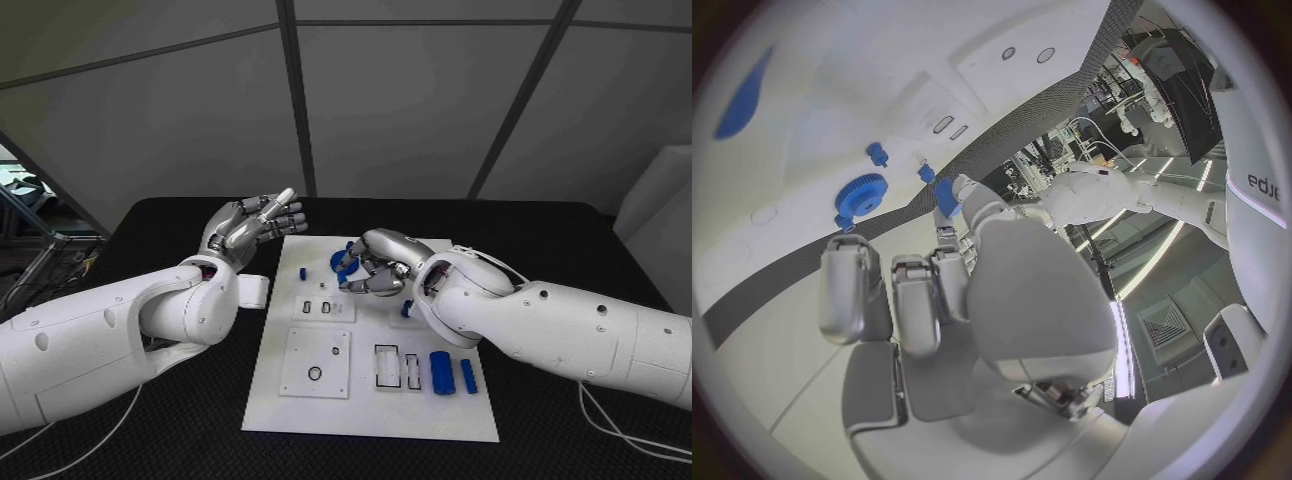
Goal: Assemble the parts on the task board
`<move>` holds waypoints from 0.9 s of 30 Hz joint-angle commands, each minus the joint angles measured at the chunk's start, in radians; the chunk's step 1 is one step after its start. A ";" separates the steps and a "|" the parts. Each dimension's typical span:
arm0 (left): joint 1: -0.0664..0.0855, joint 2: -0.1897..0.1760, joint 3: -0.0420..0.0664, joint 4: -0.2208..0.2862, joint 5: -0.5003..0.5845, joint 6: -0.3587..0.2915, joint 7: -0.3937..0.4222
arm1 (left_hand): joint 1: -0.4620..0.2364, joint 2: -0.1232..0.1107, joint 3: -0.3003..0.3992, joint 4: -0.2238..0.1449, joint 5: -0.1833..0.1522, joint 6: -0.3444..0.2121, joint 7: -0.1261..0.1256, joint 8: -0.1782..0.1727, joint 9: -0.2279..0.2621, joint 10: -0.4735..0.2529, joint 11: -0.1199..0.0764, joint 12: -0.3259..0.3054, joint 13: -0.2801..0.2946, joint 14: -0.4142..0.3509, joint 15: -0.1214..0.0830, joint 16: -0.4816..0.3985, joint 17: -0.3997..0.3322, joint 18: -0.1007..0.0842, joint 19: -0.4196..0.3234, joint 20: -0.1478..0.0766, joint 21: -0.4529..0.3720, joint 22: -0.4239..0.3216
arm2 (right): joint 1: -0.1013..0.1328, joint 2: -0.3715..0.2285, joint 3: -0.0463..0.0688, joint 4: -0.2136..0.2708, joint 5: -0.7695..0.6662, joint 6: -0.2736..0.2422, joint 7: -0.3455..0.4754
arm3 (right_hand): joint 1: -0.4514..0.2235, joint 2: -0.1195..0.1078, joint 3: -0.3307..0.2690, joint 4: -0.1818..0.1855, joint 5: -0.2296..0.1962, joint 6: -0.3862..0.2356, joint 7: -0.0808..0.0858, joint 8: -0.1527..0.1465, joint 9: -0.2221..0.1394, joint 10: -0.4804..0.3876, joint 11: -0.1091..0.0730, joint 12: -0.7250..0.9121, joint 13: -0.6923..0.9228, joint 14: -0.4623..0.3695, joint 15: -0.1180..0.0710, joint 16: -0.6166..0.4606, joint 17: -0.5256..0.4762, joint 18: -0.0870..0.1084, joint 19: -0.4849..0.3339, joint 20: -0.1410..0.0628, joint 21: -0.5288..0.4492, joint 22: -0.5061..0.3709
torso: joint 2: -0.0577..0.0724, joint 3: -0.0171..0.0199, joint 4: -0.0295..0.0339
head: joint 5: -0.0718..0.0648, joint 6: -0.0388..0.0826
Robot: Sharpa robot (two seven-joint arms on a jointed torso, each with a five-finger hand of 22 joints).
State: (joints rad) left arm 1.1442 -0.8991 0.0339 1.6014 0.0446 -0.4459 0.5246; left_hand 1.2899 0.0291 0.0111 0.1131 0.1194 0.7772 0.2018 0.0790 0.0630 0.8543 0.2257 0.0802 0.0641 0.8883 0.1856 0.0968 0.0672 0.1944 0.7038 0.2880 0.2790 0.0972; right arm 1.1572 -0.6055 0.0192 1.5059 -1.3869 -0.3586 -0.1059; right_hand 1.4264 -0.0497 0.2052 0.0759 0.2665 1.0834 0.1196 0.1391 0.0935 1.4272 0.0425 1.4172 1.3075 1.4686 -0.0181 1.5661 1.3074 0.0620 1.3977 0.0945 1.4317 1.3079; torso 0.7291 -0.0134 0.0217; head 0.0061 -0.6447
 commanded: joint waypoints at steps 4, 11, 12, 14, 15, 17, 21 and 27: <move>0.002 0.004 0.001 0.002 -0.002 0.013 0.001 | -0.001 0.009 -0.001 -0.006 0.000 -0.004 0.066 -0.005 0.000 -0.007 0.001 -0.003 -0.001 -0.006 0.003 -0.007 -0.001 -0.019 0.010 0.000 0.000 -0.001 | 0.000 0.033 -0.012 -0.020 -0.051 0.070 -0.053 | -0.009 0.009 0.006 0.003 -0.003 -0.001 0.005 0.000 0.005 -0.003 0.001 -0.006 0.070 0.102 -0.005 0.005 0.263 -0.005 -0.002 -0.006 0.004 0.001 | 0.000 0.0010 0.0006 | 0.003 -0.007; 0.002 0.005 0.001 0.002 -0.002 0.013 0.001 | -0.001 0.009 -0.001 -0.006 0.000 -0.004 0.066 -0.005 0.000 -0.007 0.001 -0.003 -0.001 -0.006 0.003 -0.007 -0.001 -0.019 0.010 0.000 0.000 -0.001 | -0.003 0.053 -0.017 -0.035 -0.072 0.092 -0.075 | -0.015 0.006 0.005 0.005 -0.003 -0.003 0.006 0.000 0.005 -0.004 0.002 -0.007 0.069 0.102 -0.004 0.005 0.263 -0.005 -0.002 -0.006 0.004 0.001 | 0.000 0.0017 -0.0013 | 0.010 -0.014; 0.002 0.005 0.001 0.001 -0.002 0.014 0.001 | -0.001 0.009 -0.001 -0.006 0.000 -0.004 0.066 -0.005 0.000 -0.007 0.001 -0.003 -0.001 -0.006 0.003 -0.007 -0.001 -0.019 0.010 0.000 0.000 -0.001 | -0.003 0.055 -0.018 -0.036 -0.073 0.092 -0.075 | -0.015 0.006 0.005 0.005 -0.003 -0.003 0.006 0.000 0.005 -0.004 0.002 -0.007 0.069 0.102 -0.004 0.005 0.263 -0.005 -0.002 -0.006 0.004 0.001 | 0.000 0.0015 -0.0010 | 0.010 -0.014; 0.002 0.007 0.001 0.001 -0.002 0.015 0.000 | -0.001 0.009 -0.001 -0.006 0.000 -0.004 0.066 -0.005 0.000 -0.007 0.001 -0.003 -0.001 -0.006 0.003 -0.007 -0.001 -0.019 0.010 0.000 0.000 -0.001 | -0.006 0.062 -0.019 -0.040 -0.078 0.093 -0.075 | -0.016 0.005 0.005 0.005 -0.003 -0.003 0.006 0.000 0.006 -0.004 0.002 -0.007 0.069 0.102 -0.004 0.005 0.263 -0.005 -0.003 -0.006 0.003 -0.001 | 0.000 0.0018 -0.0007 | 0.011 -0.015; 0.002 0.007 0.001 0.001 -0.002 0.015 0.000 | -0.001 0.009 -0.001 -0.006 0.000 -0.004 0.066 -0.005 0.000 -0.007 0.001 -0.003 -0.001 -0.006 0.003 -0.007 -0.001 -0.019 0.010 0.000 0.000 -0.001 | -0.007 0.064 -0.020 -0.041 -0.080 0.094 -0.075 | -0.016 0.005 0.005 0.005 -0.003 -0.003 0.006 0.000 0.006 -0.004 0.002 -0.007 0.069 0.102 -0.004 0.005 0.263 -0.005 -0.003 -0.006 0.003 -0.001 | 0.000 0.0021 -0.0006 | 0.011 -0.015; 0.002 0.008 0.001 0.000 -0.002 0.016 -0.001 | -0.001 0.009 -0.001 -0.006 0.000 -0.004 0.066 -0.005 0.000 -0.007 0.001 -0.003 -0.001 -0.006 0.003 -0.007 -0.001 -0.019 0.010 0.000 0.000 -0.001 | -0.008 0.067 -0.020 -0.042 -0.085 0.097 -0.075 | -0.016 0.005 0.005 0.005 -0.003 -0.003 0.006 0.000 0.006 -0.004 0.002 -0.007 0.069 0.102 -0.004 0.005 0.263 -0.005 -0.003 -0.006 0.003 -0.001 | 0.000 0.0023 -0.0007 | 0.011 -0.016; 0.002 0.008 0.001 0.000 -0.002 0.016 -0.002 | -0.001 0.009 -0.001 -0.006 0.000 -0.004 0.066 -0.005 0.000 -0.007 0.001 -0.003 -0.001 -0.006 0.003 -0.007 -0.001 -0.019 0.010 0.000 0.000 -0.001 | -0.009 0.071 -0.021 -0.045 -0.092 0.112 -0.079 | -0.019 0.004 0.004 0.005 -0.003 -0.004 0.006 0.000 0.006 -0.004 0.003 -0.007 0.069 0.102 -0.004 0.005 0.263 -0.005 -0.004 -0.005 0.002 -0.002 | 0.000 0.0009 -0.0008 | 0.012 -0.019; 0.002 0.007 0.001 0.000 -0.002 0.017 -0.003 | -0.001 0.009 -0.001 -0.006 0.000 -0.004 0.066 -0.005 0.000 -0.007 0.001 -0.003 -0.001 -0.006 0.003 -0.007 -0.001 -0.019 0.010 0.000 0.000 -0.001 | -0.010 0.072 -0.021 -0.047 -0.101 0.131 -0.083 | -0.020 0.003 0.004 0.006 -0.003 -0.004 0.007 0.000 0.006 -0.004 0.003 -0.007 0.069 0.102 -0.004 0.005 0.263 -0.005 -0.004 -0.005 0.002 -0.002 | 0.000 0.0017 -0.0008 | 0.014 -0.022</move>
State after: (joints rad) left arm 1.1444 -0.8925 0.0341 1.6006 0.0446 -0.4425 0.5214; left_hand 1.2899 0.0291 0.0111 0.1131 0.1194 0.7771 0.2019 0.0790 0.0630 0.8543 0.2257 0.0802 0.0641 0.8883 0.1856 0.0968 0.0672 0.1944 0.7038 0.2880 0.2790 0.0974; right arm 1.1459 -0.5345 -0.0023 1.4587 -1.4682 -0.2556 -0.1831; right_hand 1.4126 -0.0470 0.2078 0.0785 0.2608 1.0739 0.1214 0.1381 0.1006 1.4274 0.0427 1.4134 1.3075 1.4686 -0.0181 1.5661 1.3073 0.0619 1.3977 0.0945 1.4317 1.3072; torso 0.7289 -0.0118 0.0210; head 0.0194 -0.6662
